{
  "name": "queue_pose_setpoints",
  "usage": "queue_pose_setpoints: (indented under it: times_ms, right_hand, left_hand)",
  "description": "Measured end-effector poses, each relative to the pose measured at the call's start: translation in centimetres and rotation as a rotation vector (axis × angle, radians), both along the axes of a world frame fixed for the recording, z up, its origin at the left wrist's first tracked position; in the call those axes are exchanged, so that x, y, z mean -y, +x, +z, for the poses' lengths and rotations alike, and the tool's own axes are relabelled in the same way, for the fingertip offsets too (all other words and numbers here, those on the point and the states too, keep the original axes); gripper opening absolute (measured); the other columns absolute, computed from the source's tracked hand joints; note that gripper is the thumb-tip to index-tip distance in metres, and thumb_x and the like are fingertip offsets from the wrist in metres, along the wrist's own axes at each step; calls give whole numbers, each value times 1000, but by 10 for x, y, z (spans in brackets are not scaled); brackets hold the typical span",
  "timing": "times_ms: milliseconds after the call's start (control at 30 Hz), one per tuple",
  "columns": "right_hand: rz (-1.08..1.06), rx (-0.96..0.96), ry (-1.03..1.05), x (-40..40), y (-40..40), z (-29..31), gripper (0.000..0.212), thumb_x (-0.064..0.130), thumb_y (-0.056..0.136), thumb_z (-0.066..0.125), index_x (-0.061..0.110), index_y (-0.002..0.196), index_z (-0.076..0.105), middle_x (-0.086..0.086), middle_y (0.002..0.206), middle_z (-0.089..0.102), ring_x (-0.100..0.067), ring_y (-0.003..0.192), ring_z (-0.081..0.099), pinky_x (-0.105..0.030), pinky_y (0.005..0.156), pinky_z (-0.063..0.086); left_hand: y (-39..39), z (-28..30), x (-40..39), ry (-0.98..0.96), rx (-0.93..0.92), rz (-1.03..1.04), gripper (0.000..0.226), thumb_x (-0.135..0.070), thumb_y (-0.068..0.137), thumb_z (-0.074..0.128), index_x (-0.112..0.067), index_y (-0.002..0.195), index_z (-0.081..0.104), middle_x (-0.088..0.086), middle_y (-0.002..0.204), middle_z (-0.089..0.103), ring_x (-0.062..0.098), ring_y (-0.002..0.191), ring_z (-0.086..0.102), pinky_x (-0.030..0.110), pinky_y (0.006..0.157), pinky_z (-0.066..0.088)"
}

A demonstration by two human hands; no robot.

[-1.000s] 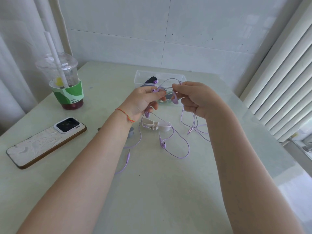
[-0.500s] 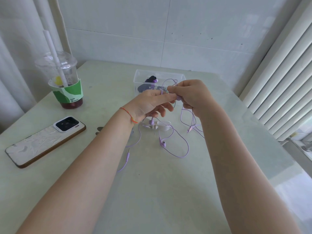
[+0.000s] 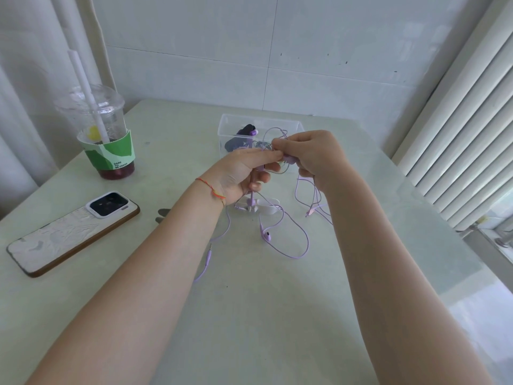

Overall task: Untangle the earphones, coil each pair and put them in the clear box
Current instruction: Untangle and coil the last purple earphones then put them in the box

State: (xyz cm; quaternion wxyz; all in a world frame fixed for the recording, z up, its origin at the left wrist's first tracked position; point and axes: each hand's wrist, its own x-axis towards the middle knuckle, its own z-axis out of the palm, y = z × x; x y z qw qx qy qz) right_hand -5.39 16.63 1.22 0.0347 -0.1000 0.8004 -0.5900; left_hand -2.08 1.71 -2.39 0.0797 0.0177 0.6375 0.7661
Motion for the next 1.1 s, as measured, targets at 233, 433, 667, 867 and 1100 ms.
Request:
queue_pose_setpoints:
  times_ms: [233,433,667,867,1100]
  right_hand:
    - [114,26,166,-9,0,3,16,17,85,71,2,90,75,-3,62,54,-13,43,21,-24,45,18]
    - [45,31,356,-12,2,7,11,28,79,77,18,84,76,0,57,34,-18,47,29,-29,57,27]
    - [39,-4,358,-17,-1,8,12,23,83,75,11,84,75,2,58,48,-18,51,32,-23,46,28]
    - [18,6,465,-23,3,14,10,26,85,72,17,84,74,-5,59,34,-19,48,28,-15,39,19]
    - [44,28,344,-17,-3,8,21,17,80,62,0,88,70,-11,68,38,-19,48,23,-24,47,19]
  left_hand:
    - [-2,3,7,-89,28,140,16,-17,91,58,-14,76,63,-4,63,59,9,45,37,22,43,18]
    - [-7,-6,9,-401,-207,417,8,-15,85,74,-8,89,74,3,66,65,1,40,43,14,45,37]
    - [0,-1,10,-437,-177,331,13,-14,91,65,-3,89,71,2,56,59,5,31,31,13,34,24]
    - [-2,2,17,-525,-108,252,21,-25,88,64,-10,76,72,-9,38,43,14,38,20,17,40,21]
    - [1,4,19,-549,-84,83,23,-30,87,67,-13,72,66,-6,45,30,15,42,21,23,44,21]
